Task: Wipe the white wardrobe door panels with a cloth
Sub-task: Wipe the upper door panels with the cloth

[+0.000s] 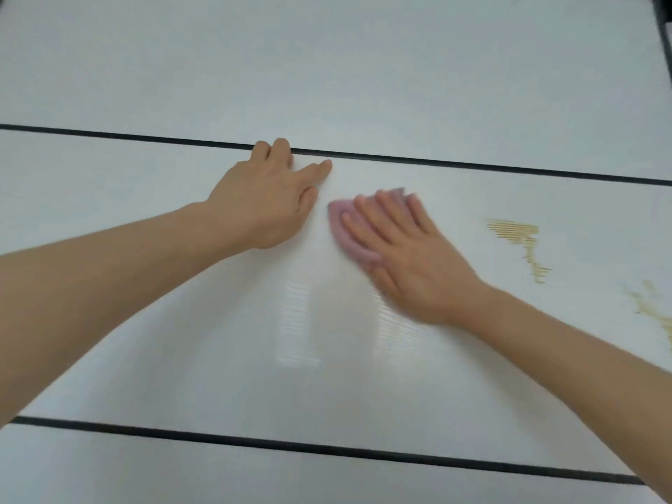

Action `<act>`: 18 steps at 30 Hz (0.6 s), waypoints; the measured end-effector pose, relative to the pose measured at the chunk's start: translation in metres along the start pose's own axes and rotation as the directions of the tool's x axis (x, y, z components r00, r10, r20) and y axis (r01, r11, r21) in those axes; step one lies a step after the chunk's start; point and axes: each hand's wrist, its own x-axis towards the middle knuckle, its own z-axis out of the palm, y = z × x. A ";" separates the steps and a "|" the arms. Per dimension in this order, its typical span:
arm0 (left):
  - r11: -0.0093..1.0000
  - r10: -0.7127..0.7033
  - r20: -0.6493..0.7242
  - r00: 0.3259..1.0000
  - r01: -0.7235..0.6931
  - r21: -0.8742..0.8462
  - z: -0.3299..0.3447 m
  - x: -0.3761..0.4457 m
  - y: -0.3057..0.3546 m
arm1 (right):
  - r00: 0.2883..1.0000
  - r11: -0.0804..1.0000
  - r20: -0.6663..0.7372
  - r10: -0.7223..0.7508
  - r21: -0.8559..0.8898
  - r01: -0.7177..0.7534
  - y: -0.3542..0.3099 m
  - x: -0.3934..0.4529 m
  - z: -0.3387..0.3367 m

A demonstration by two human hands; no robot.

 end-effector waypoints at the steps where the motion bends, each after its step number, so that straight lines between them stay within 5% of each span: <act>1: 1.000 0.000 -0.005 1.000 0.000 0.001 0.000 0.000 -0.001 | 0.975 0.975 -0.014 0.221 0.016 -0.221 0.030 0.009 -0.003; 3: 1.000 0.002 -0.007 1.000 -0.001 0.014 -0.001 0.000 0.000 | 0.861 0.855 -0.011 0.509 0.118 -0.505 0.047 0.016 -0.008; 4: 1.000 -0.005 0.001 1.000 0.005 0.013 -0.001 0.000 0.001 | 0.857 0.853 -0.042 0.514 0.128 -0.506 0.030 0.013 -0.005; 5: 1.000 -0.012 0.008 1.000 0.012 0.013 -0.001 0.001 0.003 | 0.904 0.904 -0.075 0.420 0.118 -0.410 0.002 0.002 0.002; 7: 1.000 -0.014 0.015 1.000 0.013 0.016 -0.002 0.003 0.004 | 0.998 0.989 -0.068 0.007 0.148 0.003 -0.074 -0.040 0.010; 9: 1.000 -0.017 0.044 0.999 0.016 0.015 -0.004 0.004 0.001 | 0.926 0.904 -0.018 -0.377 0.210 0.372 -0.123 -0.085 0.005; 11: 0.999 -0.009 0.074 0.997 0.006 0.040 -0.006 0.007 0.000 | 0.870 0.852 0.012 -0.492 0.214 0.478 -0.107 -0.095 0.004; 13: 0.998 -0.002 0.089 0.996 -0.004 0.058 -0.007 0.009 0.002 | 0.927 0.919 0.014 -0.375 0.142 0.369 -0.061 -0.078 0.006; 15: 0.999 -0.002 0.081 0.997 -0.003 0.053 -0.007 0.009 0.004 | 1.000 0.997 -0.021 -0.013 0.076 0.015 0.000 -0.047 0.004; 18: 0.997 0.005 0.033 0.999 -0.007 0.074 -0.002 0.008 0.006 | 0.851 0.846 -0.016 0.524 0.123 -0.519 0.060 -0.016 -0.007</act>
